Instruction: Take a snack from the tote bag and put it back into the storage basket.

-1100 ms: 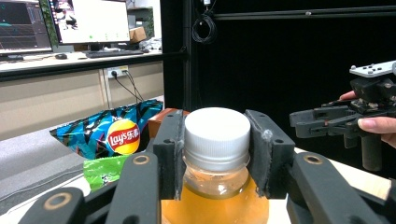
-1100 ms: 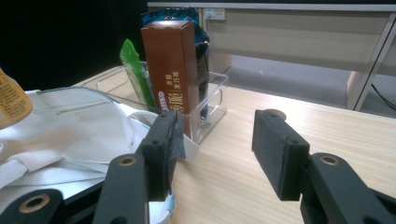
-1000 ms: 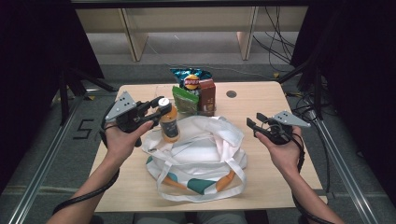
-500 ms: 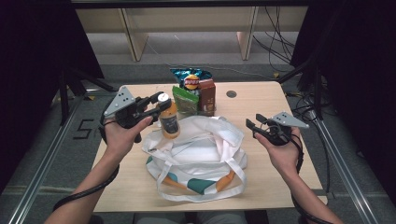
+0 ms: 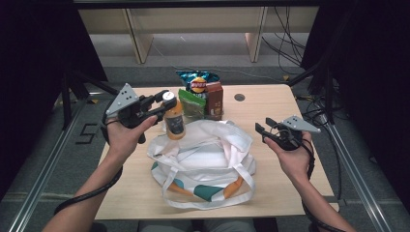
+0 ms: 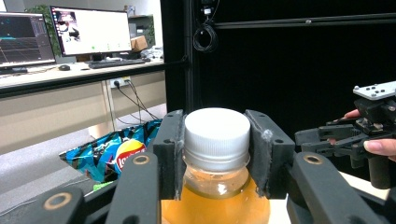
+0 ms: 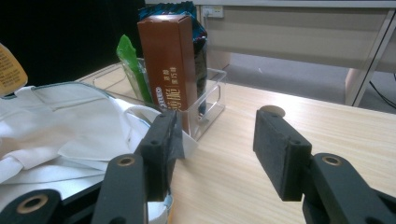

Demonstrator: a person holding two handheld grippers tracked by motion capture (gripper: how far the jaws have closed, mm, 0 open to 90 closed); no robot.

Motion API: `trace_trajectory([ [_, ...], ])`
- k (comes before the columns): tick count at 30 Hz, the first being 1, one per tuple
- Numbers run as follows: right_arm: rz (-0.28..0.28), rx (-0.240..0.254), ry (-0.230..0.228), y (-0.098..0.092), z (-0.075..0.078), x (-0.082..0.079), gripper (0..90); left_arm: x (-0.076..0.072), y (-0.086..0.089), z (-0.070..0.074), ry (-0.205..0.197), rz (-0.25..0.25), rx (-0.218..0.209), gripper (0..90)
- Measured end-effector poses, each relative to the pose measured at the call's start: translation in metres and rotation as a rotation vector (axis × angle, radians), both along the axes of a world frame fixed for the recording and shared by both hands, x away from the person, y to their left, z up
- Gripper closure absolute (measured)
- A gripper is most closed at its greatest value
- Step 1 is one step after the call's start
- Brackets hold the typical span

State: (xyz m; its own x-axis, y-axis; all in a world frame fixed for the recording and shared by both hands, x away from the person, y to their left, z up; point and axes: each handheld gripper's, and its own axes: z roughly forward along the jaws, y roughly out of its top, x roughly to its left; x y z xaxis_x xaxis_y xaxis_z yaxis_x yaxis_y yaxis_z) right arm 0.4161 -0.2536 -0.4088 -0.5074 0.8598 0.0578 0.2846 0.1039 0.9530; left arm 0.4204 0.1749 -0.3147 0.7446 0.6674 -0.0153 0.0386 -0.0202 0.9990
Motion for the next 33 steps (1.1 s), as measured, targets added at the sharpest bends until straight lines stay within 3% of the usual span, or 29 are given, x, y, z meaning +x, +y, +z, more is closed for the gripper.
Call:
trace_trajectory([
  [4, 0.005, 0.011, -0.005, 0.001, -0.001, 0.001, 50.2, 0.002, 0.001, 0.003, -0.003, 0.001, -0.003, 58.9],
  [5, -0.005, 0.019, 0.024, 0.002, 0.0, -0.001, 50.2, 0.003, 0.001, 0.004, -0.005, 0.0, 0.0, 58.9],
  [13, 0.002, -0.002, 0.0, -0.001, -0.001, 0.001, 50.1, 0.006, 0.001, 0.009, -0.01, 0.002, -0.006, 58.9],
  [26, 0.001, 0.02, 0.009, 0.0, -0.001, 0.001, 50.1, 0.013, 0.004, 0.015, -0.027, 0.016, -0.007, 58.9],
  [29, 0.0, 0.0, 0.0, -0.001, -0.001, 0.001, 50.1, 0.015, 0.005, 0.016, -0.03, 0.018, -0.006, 58.9],
  [33, -0.007, 0.023, 0.023, 0.001, 0.0, 0.0, 50.2, 0.018, 0.005, 0.017, -0.029, 0.021, -0.007, 58.9],
])
